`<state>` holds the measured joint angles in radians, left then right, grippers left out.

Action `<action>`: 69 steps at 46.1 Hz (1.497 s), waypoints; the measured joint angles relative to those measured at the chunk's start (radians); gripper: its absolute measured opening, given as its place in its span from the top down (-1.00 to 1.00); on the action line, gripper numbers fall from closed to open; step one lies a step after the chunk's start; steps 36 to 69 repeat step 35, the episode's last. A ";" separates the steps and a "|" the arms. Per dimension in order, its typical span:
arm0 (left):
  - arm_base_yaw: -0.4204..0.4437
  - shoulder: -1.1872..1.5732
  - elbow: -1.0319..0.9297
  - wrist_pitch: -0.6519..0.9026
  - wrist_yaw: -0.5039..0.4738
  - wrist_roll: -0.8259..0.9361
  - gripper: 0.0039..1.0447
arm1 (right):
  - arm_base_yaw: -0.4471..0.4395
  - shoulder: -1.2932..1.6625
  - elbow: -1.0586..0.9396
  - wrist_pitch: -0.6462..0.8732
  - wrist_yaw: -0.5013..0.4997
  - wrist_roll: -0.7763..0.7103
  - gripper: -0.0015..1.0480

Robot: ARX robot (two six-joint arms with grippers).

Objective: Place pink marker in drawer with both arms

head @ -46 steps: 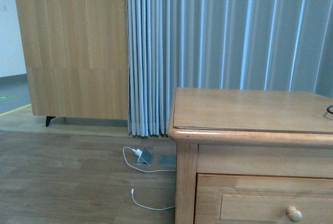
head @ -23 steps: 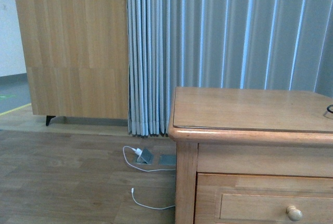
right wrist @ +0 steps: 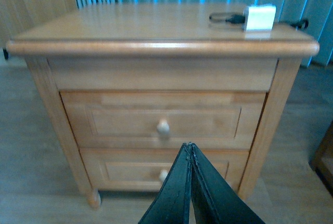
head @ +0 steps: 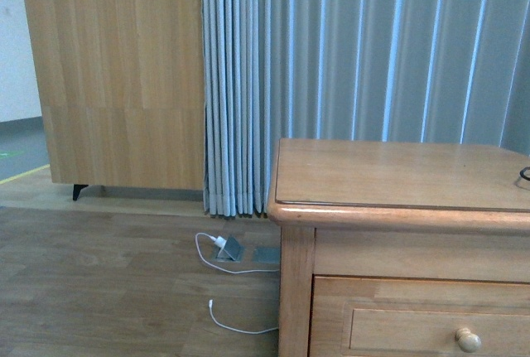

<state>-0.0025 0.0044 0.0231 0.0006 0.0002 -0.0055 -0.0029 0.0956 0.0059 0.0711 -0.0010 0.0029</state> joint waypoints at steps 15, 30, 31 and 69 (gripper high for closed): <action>0.000 0.000 0.000 0.000 0.000 0.000 -0.89 | 0.000 -0.092 0.000 -0.070 0.000 -0.001 0.97; 0.000 0.000 0.000 0.000 0.000 0.000 -0.89 | 0.000 -0.092 0.000 -0.071 0.000 -0.002 -0.03; 0.000 0.000 0.000 0.000 0.000 0.000 -0.89 | 0.000 -0.092 0.000 -0.071 0.000 -0.002 -0.13; 0.000 0.000 0.000 0.000 0.000 0.000 -0.89 | 0.000 -0.092 0.000 -0.071 0.000 -0.002 -0.50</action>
